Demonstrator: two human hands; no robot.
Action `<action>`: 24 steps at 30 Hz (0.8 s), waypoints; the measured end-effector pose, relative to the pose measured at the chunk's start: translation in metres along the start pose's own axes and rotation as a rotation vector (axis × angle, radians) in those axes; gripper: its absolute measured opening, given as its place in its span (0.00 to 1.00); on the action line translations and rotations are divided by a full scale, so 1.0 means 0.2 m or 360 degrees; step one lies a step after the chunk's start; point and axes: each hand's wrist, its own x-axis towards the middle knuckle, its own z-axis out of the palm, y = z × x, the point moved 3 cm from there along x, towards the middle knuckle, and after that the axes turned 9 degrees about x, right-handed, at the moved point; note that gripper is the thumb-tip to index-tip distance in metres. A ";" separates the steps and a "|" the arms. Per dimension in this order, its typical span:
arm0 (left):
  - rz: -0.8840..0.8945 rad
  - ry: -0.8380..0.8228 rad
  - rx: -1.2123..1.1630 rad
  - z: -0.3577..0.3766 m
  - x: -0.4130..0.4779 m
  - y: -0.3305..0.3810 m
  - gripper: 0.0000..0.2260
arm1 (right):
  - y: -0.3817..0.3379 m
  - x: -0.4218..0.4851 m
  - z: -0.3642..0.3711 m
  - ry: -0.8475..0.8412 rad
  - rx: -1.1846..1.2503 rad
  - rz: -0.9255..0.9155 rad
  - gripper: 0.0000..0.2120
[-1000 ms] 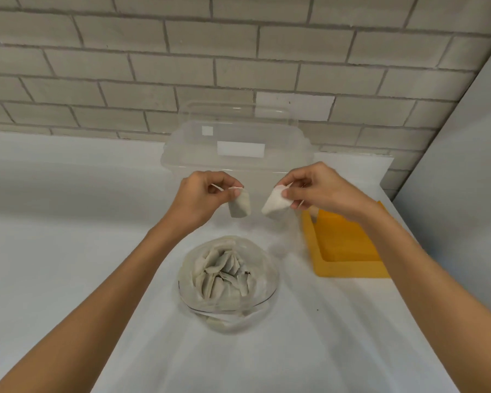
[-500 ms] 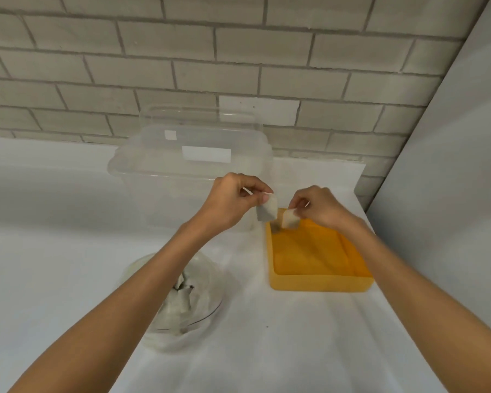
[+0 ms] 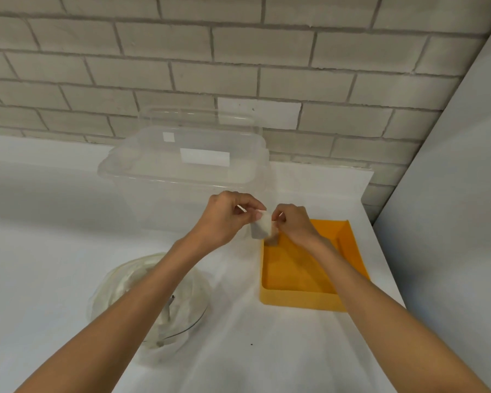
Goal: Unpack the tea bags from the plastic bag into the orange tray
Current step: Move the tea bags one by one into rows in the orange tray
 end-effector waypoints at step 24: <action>-0.0122 -0.0095 0.0167 0.29 0.14 -0.02 0.08 | 0.06 -0.13 -0.10 -0.0255 0.0324 0.0141 0.15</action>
